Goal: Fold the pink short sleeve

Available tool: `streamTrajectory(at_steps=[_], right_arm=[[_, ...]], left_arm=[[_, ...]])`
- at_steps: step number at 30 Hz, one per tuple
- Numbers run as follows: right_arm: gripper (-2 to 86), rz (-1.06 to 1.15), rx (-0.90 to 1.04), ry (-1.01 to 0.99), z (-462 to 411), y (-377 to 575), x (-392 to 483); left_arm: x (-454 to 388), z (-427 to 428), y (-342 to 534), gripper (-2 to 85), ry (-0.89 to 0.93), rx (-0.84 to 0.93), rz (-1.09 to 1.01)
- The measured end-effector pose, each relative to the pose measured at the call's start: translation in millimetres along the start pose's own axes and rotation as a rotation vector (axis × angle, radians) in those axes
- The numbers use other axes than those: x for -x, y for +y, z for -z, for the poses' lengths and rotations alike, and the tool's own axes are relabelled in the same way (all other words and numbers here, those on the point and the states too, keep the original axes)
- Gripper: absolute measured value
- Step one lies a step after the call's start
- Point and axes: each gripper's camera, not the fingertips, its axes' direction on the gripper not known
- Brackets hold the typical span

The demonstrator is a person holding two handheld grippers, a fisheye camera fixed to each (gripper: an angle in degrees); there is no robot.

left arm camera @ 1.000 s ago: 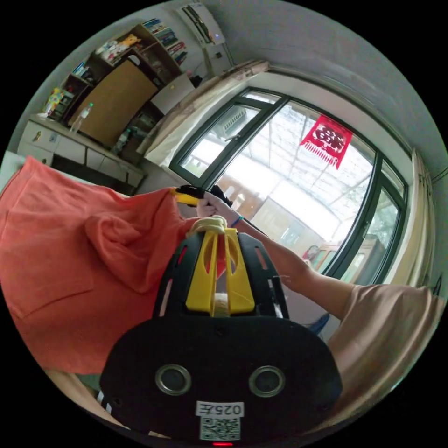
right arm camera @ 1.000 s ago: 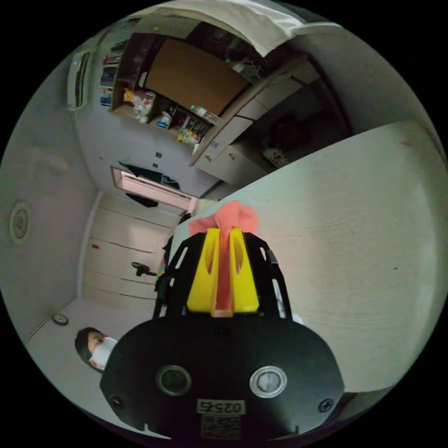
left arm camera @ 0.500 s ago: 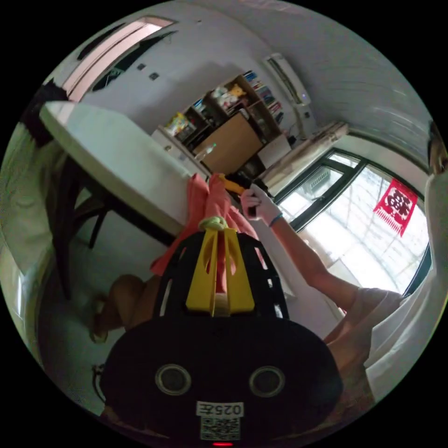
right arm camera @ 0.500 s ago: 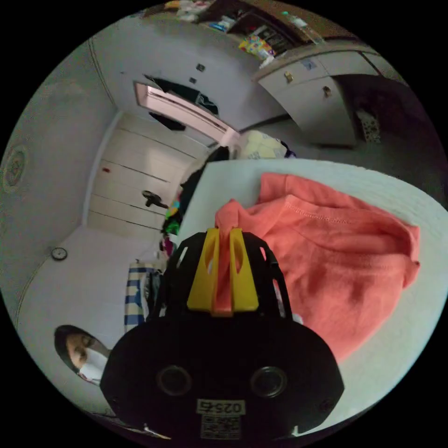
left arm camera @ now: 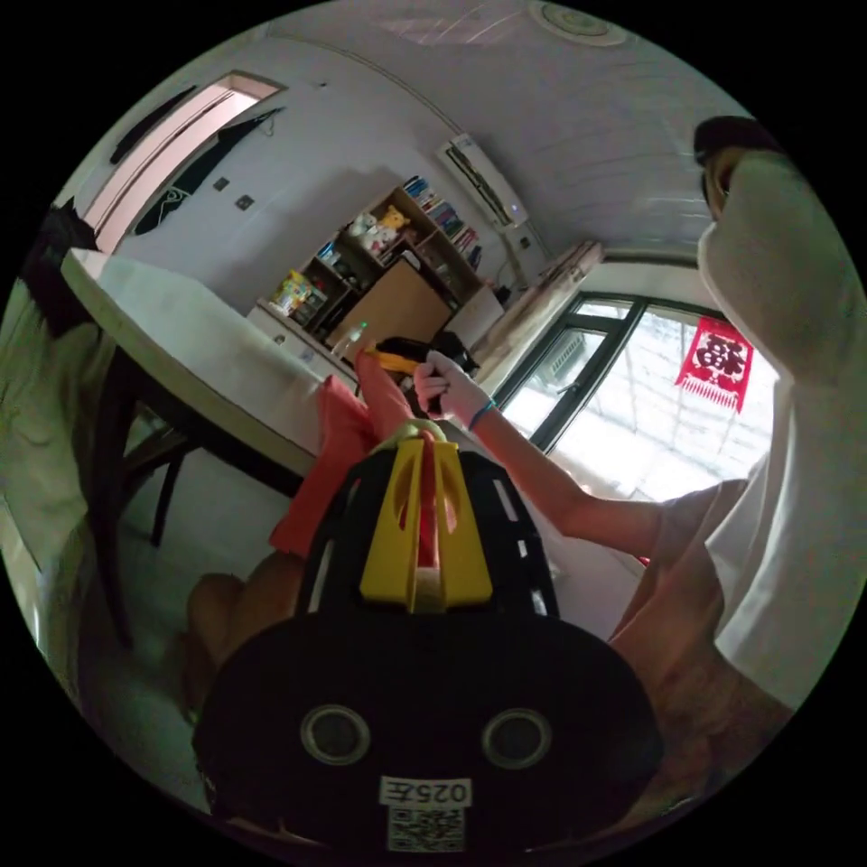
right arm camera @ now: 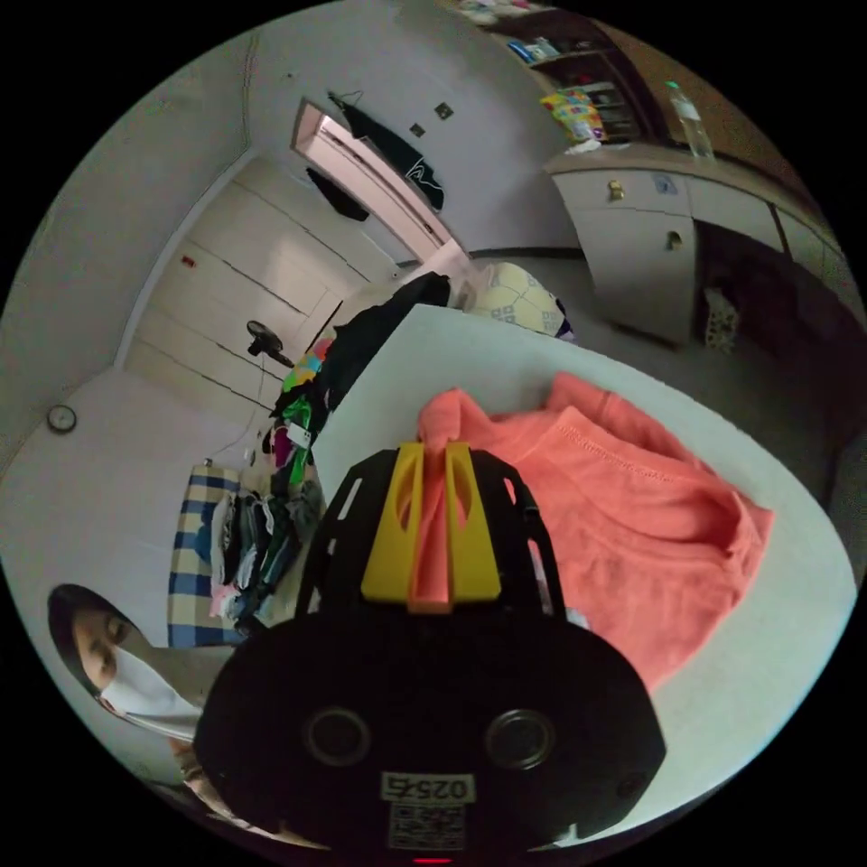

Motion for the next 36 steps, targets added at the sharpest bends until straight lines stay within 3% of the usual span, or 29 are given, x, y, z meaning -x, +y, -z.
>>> streamTrajectory(at_steps=[5,10,15,18,19,22,24,32,36], right_arm=[[6.2,0.011,0.181,0.244,-64.8,-9.0,-7.7],[12.5,0.033,0.073,-0.009,-7.8,27.0,-16.9],[21.7,0.072,-0.123,-0.052,74.6,122.8,-10.3],[24.4,0.010,-0.231,-0.079,105.0,186.1,-33.2],[24.7,-0.028,-0.268,-0.098,112.4,206.8,-48.2],[26.0,-0.151,-0.248,-0.187,115.6,243.6,-92.2],[26.0,-0.218,-0.230,-0.237,111.5,260.1,-113.4],[23.2,-0.273,-0.278,-0.357,111.4,290.5,-137.6],[23.3,-0.206,-0.170,-0.398,108.3,306.6,-116.0]], left_arm=[[25.2,-16.3,-3.4,-0.1,-0.056,0.177,0.046],[35.7,32.0,-40.4,7.0,-0.179,0.155,-0.002],[28.1,0.2,-144.0,11.0,0.104,0.220,-0.033],[26.9,-70.9,-196.9,14.0,0.253,0.313,-0.049],[35.4,-108.4,-212.5,15.1,0.267,0.428,0.002],[55.9,-187.7,-230.2,16.6,0.193,0.721,0.097],[59.9,-213.6,-231.9,17.0,0.117,0.820,0.075],[45.9,-215.8,-250.7,18.3,0.074,0.853,0.110],[26.4,-185.1,-241.2,18.1,0.132,0.881,0.044]])
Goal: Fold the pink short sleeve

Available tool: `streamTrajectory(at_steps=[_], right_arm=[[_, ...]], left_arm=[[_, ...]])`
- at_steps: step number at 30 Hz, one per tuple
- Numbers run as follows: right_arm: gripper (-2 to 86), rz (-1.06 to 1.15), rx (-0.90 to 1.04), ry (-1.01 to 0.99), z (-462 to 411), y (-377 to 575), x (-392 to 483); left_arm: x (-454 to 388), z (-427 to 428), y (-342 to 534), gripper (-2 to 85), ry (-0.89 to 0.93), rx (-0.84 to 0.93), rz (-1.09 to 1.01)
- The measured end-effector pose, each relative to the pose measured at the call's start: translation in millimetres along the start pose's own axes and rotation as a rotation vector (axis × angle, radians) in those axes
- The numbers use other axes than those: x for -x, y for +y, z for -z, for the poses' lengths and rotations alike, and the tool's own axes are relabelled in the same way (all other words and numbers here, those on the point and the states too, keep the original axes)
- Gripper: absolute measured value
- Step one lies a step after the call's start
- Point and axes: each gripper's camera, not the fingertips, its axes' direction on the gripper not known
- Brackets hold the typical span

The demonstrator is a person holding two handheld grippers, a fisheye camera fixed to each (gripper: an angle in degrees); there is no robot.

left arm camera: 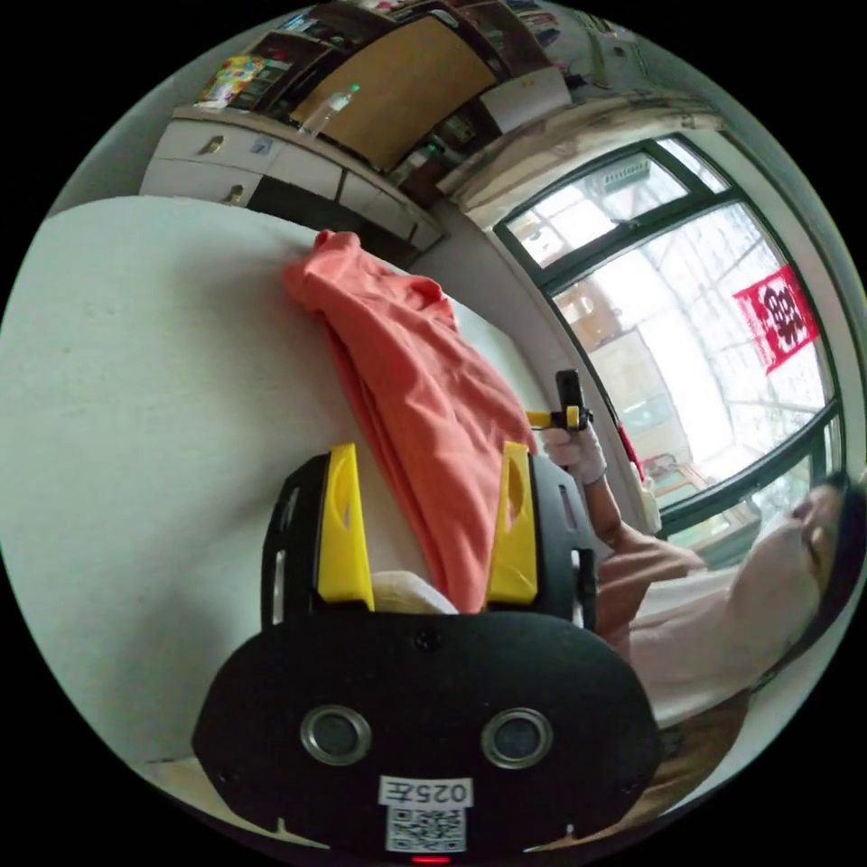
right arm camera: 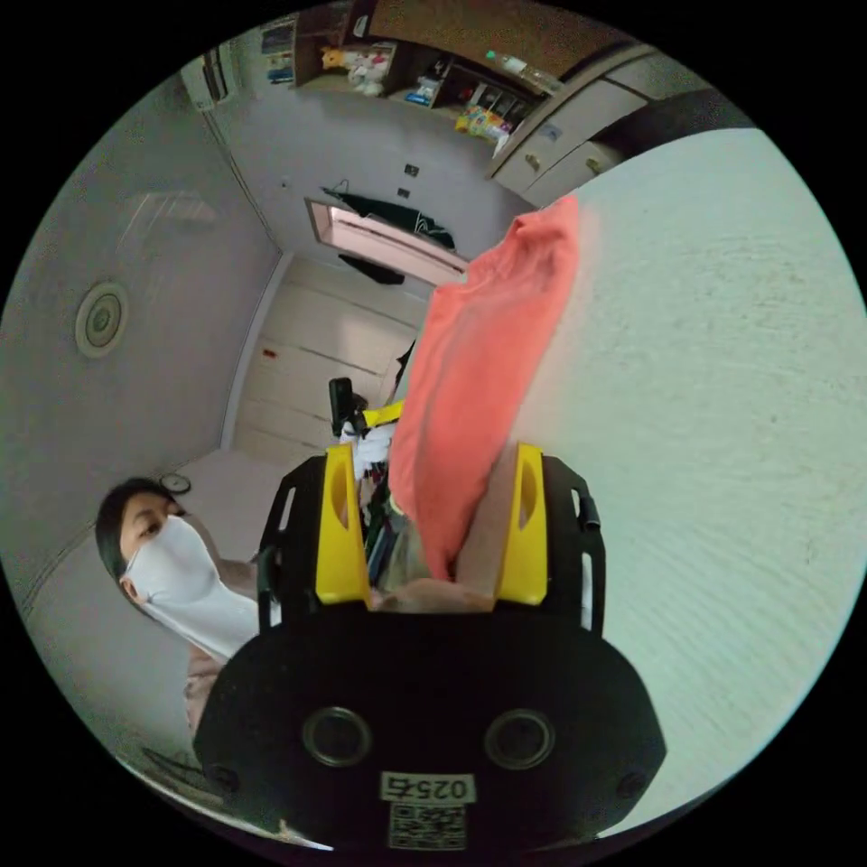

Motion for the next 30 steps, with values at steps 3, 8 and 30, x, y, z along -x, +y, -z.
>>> streamTrajectory(at_steps=[3,8,30], right_arm=[[22.7,0.175,-0.004,0.052,-2.1,53.1,38.5],[21.1,0.639,-0.289,0.391,-37.0,217.8,101.8],[2.1,0.437,-0.265,0.258,-68.5,262.5,-13.9]], left_arm=[[-48.7,22.7,74.8,17.2,-0.139,-0.110,-0.279],[-56.9,34.5,244.3,14.9,-0.173,-0.431,-0.415],[73.7,18.3,250.3,2.1,0.360,-0.322,-0.203]])
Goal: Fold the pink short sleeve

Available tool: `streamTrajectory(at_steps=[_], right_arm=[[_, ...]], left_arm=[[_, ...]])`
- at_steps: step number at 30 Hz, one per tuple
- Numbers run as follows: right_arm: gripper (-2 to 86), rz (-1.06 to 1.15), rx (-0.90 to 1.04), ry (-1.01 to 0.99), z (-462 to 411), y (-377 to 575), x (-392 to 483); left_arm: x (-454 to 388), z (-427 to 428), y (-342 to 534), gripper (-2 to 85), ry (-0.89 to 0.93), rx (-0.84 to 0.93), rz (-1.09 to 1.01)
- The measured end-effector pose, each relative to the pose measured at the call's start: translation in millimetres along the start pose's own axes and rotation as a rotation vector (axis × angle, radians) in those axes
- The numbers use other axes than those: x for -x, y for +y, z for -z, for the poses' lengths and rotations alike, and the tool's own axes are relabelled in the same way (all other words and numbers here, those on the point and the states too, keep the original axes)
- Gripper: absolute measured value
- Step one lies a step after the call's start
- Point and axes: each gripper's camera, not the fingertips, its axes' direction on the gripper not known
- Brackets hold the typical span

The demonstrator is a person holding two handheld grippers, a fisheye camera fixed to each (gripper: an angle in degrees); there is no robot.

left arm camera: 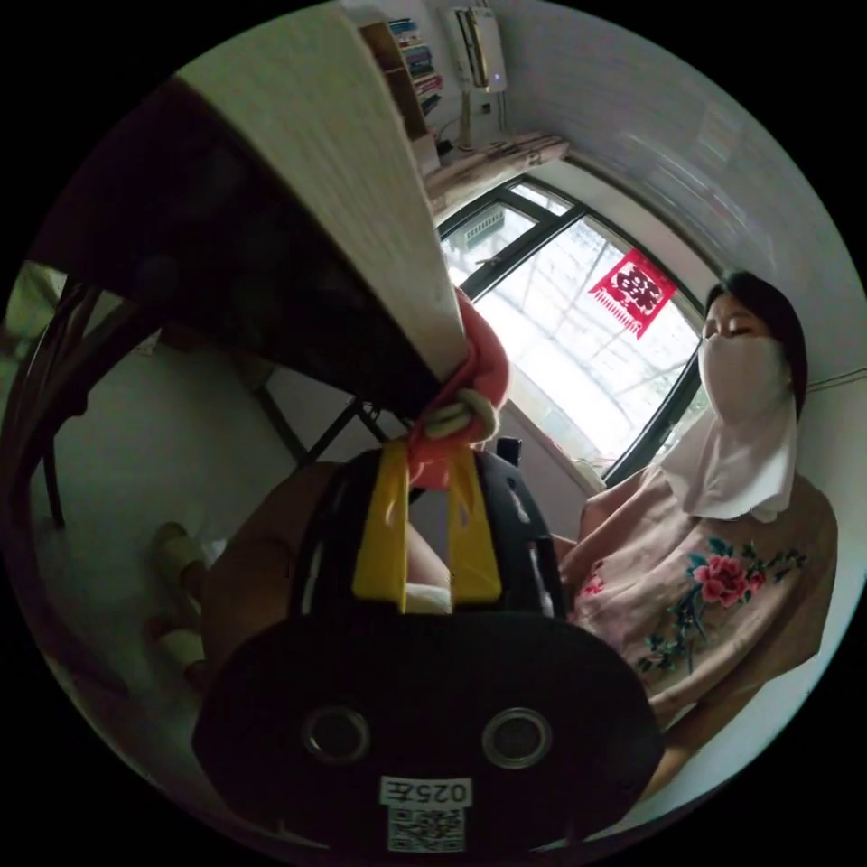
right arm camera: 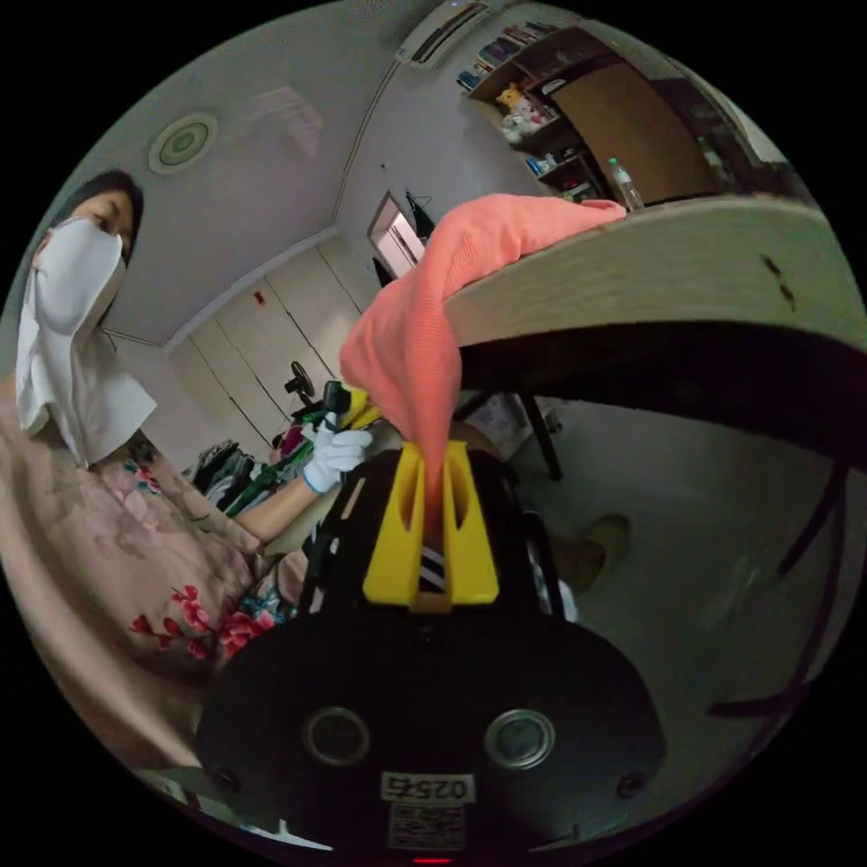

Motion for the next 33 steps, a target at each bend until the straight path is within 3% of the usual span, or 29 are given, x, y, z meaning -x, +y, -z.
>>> streamTrajectory(at_steps=[8,18,21,27,30,33], right_arm=[[-0.1,0.046,-0.017,-0.166,43.4,3.9,22.7],[-0.5,0.288,-0.093,-0.265,95.5,-29.6,103.0],[-0.6,0.305,-0.195,-0.314,107.9,-39.8,114.9],[-0.4,0.327,-0.232,-0.289,128.8,-136.6,111.6],[-0.1,0.154,-0.206,-0.235,119.7,-219.6,63.4],[0.6,-0.135,-0.120,-0.158,85.1,-288.9,-30.2]], left_arm=[[-34.5,30.4,9.5,-0.9,0.183,0.036,-0.011],[-148.8,52.4,8.2,-1.1,0.188,-0.115,-0.130],[-196.3,51.9,-3.0,-1.0,0.102,-0.161,-0.189],[-237.3,31.6,-118.6,-1.0,-0.040,-0.144,-0.229],[-198.0,9.1,-207.0,-1.0,-0.098,-0.109,-0.093],[-128.9,-27.2,-287.3,-0.9,-0.272,-0.022,0.090]])
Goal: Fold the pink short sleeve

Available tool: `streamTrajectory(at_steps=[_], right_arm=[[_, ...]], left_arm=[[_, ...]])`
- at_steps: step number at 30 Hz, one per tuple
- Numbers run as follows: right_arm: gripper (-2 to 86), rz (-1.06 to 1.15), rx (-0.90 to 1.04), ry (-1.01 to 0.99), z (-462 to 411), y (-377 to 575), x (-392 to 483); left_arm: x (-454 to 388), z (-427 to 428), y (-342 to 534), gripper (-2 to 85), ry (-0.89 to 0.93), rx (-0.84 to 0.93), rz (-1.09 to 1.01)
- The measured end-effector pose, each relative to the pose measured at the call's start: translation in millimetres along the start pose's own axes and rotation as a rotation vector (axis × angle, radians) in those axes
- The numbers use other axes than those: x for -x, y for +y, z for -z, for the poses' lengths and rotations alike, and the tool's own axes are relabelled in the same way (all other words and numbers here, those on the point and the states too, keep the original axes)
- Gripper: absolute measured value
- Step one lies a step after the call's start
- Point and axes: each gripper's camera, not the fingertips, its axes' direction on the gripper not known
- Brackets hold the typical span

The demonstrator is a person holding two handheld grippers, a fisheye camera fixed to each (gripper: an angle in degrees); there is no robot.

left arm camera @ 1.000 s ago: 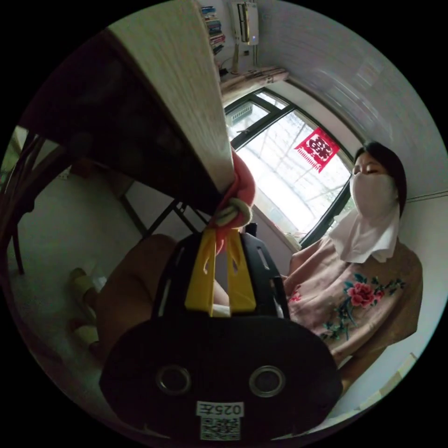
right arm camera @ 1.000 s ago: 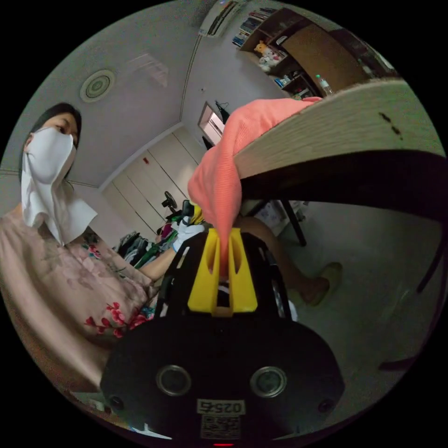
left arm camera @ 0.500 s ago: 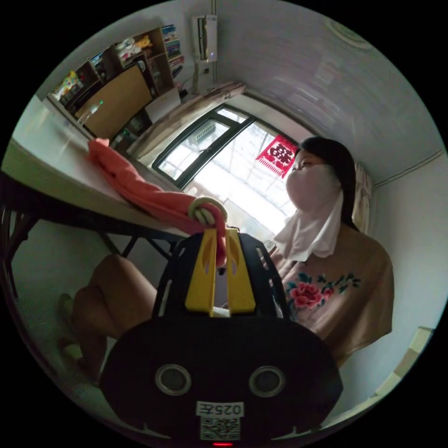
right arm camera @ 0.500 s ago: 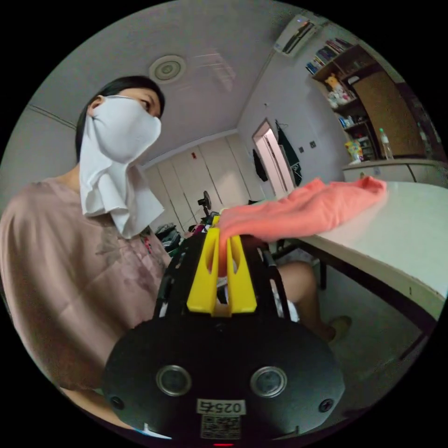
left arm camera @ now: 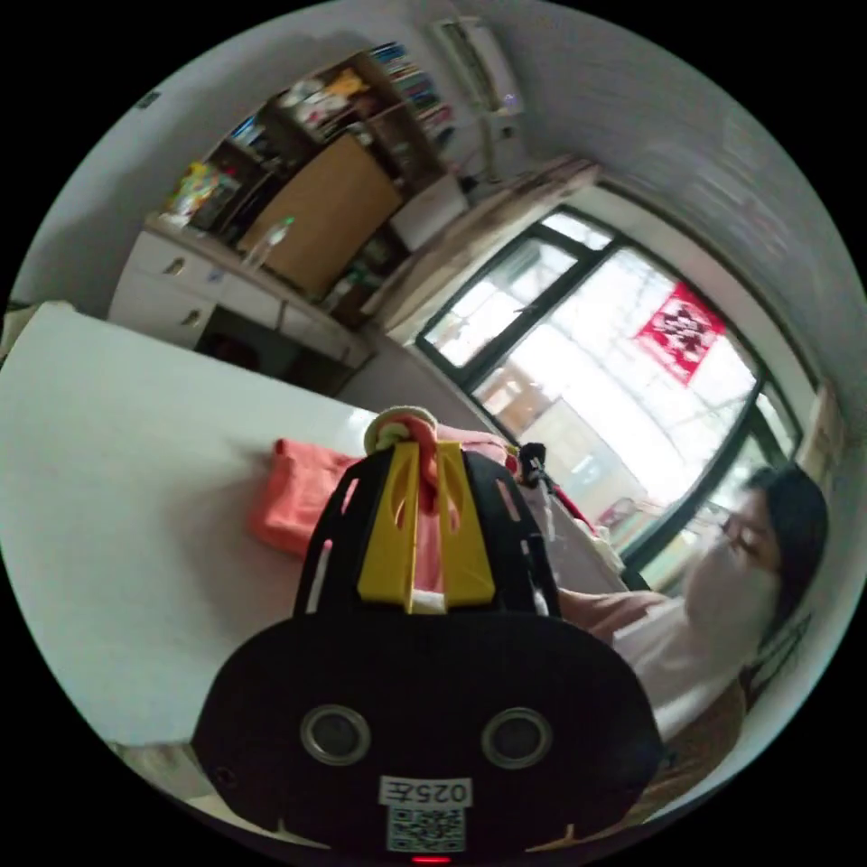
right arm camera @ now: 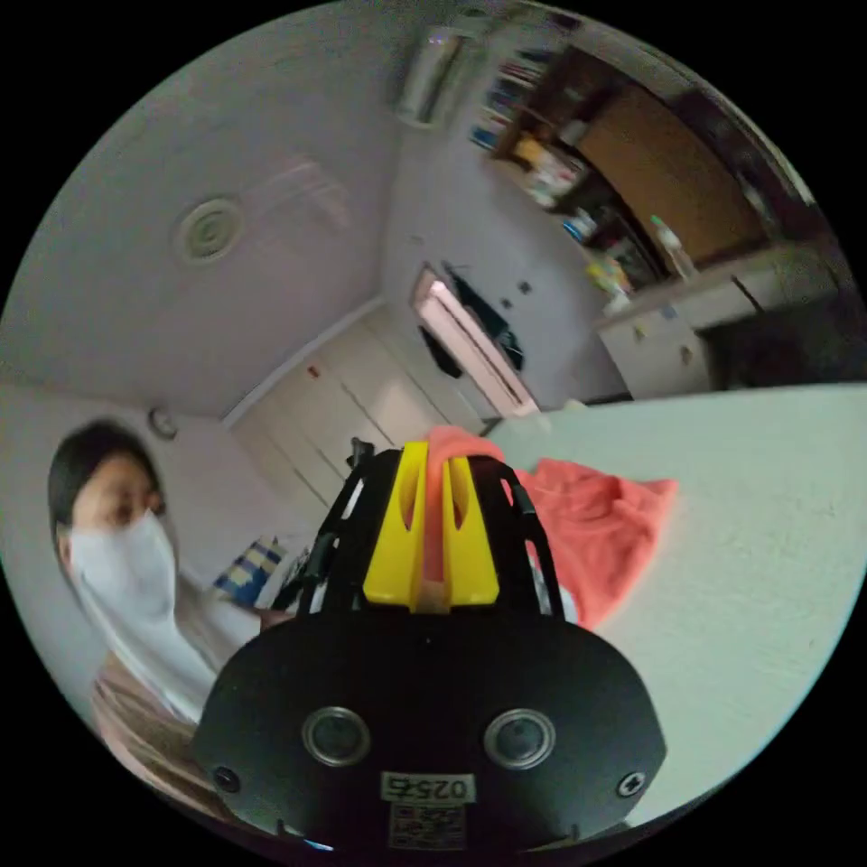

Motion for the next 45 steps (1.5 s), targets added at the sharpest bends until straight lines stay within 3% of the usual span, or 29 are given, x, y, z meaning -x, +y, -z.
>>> streamTrajectory(at_steps=[2,4,6,8,10,13,17,23,25,28,30,34,37,42,45], right_arm=[[2.3,-0.220,0.131,0.086,-30.0,-30.8,-81.4],[5.2,-0.394,0.186,0.043,-45.2,-32.7,-133.9],[9.0,-0.471,0.135,-0.051,-43.0,-26.8,-166.6],[11.4,-0.505,0.002,-0.119,-19.0,-17.4,-183.9],[12.8,-0.467,-0.074,-0.128,4.9,-15.7,-183.0],[13.8,-0.366,-0.085,-0.144,28.5,-19.0,-164.2],[17.3,-0.210,0.081,-0.067,12.7,-9.5,-111.8],[18.2,-0.050,0.173,0.068,-19.0,22.3,-58.9],[16.9,-0.042,0.244,0.134,-36.6,17.3,-57.1],[12.2,-0.048,0.314,0.107,-69.8,-1.1,-58.0],[8.2,-0.048,0.340,0.117,-82.5,-13.2,-53.1],[6.3,0.132,0.303,0.292,-74.4,7.2,15.7],[6.3,0.102,0.340,0.363,-78.6,56.8,34.4],[7.2,0.001,0.201,0.251,-73.4,92.7,22.4],[8.4,0.074,0.171,0.321,-61.0,77.2,55.2]], left_arm=[[49.9,-53.7,-39.0,-0.5,-0.165,0.129,0.175],[81.8,-87.6,-51.1,0.5,-0.230,0.213,0.283],[103.1,-100.8,-55.8,1.5,-0.186,0.218,0.362],[114.9,-83.4,-52.0,5.2,-0.021,0.048,0.410],[121.6,-59.9,-47.5,13.4,0.067,-0.067,0.457],[104.1,-36.1,-43.4,16.1,0.167,-0.072,0.381],[32.0,-59.3,-7.2,15.6,-0.043,0.132,0.199],[-4.8,-104.1,63.3,15.9,-0.189,0.233,0.144],[5.2,-118.3,64.5,15.2,-0.248,0.255,0.185],[22.7,-140.0,58.7,10.8,-0.086,0.247,0.213],[21.9,-141.8,57.3,6.5,-0.071,0.201,0.201],[-9.2,-140.2,84.3,2.6,-0.177,0.204,0.062],[-4.6,-156.5,124.7,1.7,-0.138,0.272,0.055],[32.5,-159.9,163.6,1.6,0.043,0.210,0.194],[6.7,-143.8,168.0,1.9,-0.139,0.168,0.131]])
